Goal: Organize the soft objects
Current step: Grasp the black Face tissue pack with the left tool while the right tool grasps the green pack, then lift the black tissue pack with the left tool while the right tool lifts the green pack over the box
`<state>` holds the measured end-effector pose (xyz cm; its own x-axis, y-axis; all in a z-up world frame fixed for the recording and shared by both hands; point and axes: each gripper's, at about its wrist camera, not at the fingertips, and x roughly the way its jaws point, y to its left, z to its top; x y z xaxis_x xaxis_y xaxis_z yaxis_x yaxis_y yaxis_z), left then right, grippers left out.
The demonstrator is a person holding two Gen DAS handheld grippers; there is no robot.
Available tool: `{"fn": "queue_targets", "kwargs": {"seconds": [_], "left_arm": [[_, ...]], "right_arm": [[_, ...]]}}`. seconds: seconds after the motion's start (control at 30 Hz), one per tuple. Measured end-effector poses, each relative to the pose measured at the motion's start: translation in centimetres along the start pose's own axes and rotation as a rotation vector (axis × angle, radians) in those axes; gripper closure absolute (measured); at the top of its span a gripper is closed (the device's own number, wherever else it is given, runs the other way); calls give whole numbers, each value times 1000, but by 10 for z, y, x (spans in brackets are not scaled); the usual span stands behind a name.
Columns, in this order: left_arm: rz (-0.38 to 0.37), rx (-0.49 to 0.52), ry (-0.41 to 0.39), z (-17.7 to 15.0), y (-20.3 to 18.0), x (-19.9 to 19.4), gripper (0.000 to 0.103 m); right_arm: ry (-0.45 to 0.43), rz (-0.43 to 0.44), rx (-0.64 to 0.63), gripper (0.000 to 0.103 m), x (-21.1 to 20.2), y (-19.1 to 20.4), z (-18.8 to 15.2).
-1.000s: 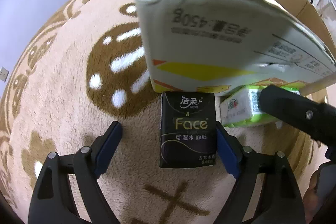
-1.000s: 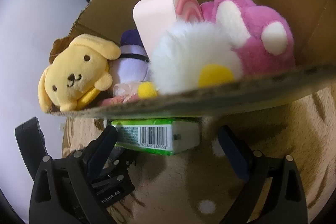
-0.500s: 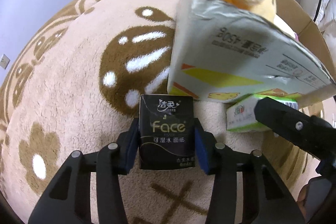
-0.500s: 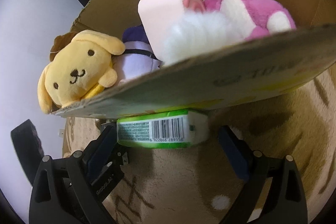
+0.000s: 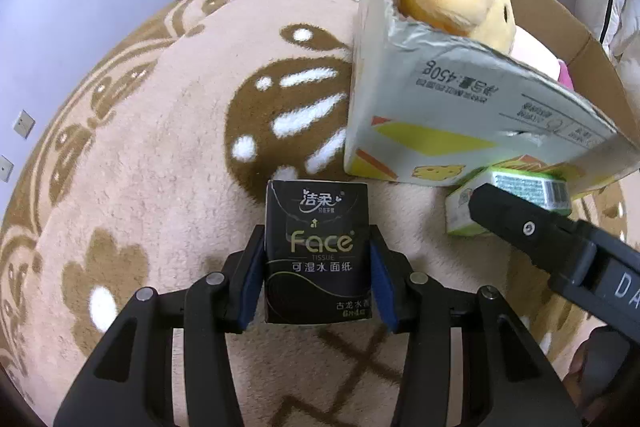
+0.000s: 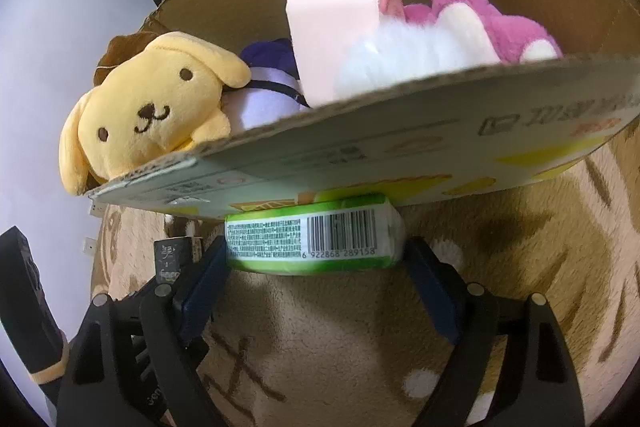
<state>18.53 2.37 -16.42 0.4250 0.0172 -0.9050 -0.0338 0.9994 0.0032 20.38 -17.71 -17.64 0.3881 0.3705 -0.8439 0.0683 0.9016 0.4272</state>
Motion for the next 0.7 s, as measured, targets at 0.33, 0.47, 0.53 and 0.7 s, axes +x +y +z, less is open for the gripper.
{"fn": "queue_targets", "kwargs": {"seconds": [0.33, 0.47, 0.53, 0.7], "left_arm": [[-2, 31, -46, -1, -12, -20, 57], [1, 43, -71, -5, -13, -32, 57], [7, 51, -92, -6, -14, -40, 57], [36, 47, -168, -5, -11, -72, 57]], "right_arm": [[-17, -17, -56, 14, -25, 5, 0], [-46, 12, -38, 14, -46, -2, -1], [-55, 29, -33, 14, -54, -3, -3], [-84, 79, -20, 14, -84, -16, -16]]}}
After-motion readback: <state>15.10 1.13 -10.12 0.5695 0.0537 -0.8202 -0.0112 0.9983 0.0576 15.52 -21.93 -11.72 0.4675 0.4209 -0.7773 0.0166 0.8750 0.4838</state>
